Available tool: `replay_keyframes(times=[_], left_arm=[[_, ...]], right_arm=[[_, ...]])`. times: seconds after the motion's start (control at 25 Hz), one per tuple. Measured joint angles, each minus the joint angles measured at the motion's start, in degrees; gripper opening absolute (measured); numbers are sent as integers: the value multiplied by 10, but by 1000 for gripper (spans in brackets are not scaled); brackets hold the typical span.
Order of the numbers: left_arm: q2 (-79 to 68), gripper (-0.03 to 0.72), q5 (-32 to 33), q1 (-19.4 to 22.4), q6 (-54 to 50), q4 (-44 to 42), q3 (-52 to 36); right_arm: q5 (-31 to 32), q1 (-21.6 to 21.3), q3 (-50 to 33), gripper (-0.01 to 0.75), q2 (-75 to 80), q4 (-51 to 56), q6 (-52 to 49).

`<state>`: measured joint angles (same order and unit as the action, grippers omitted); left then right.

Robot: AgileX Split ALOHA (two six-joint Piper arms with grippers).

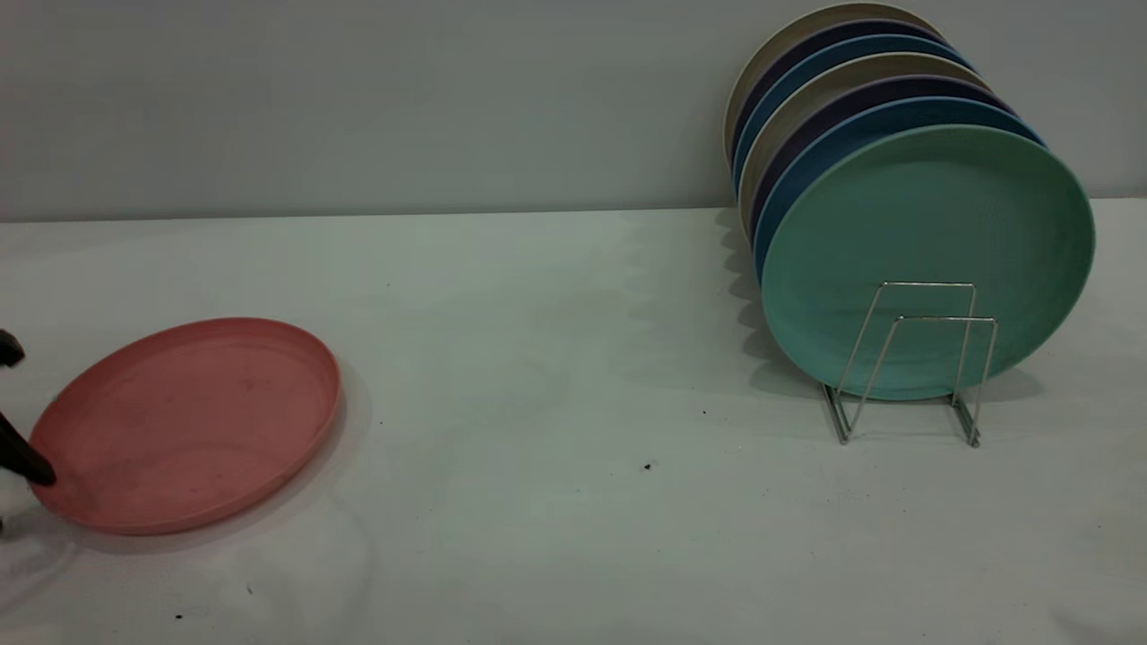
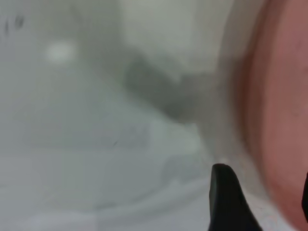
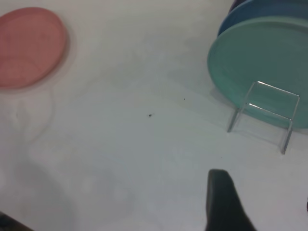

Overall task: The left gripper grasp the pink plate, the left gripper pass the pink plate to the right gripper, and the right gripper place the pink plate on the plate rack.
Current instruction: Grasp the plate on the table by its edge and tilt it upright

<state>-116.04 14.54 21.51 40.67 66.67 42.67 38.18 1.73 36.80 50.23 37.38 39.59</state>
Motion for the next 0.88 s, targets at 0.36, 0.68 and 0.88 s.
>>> replay_keyframes(times=[0.36, 0.68, 0.88], left_arm=[[-58, 385, -5, 0, 53, 73, 5], [-64, 307, 39, 0, 254, 273, 7], [-64, 305, 49, 0, 312, 335, 7]], right_arm=[[0, 0, 0, 431, 0, 0, 0], [0, 0, 0, 431, 0, 0, 0], [0, 0, 0, 431, 0, 0, 0]])
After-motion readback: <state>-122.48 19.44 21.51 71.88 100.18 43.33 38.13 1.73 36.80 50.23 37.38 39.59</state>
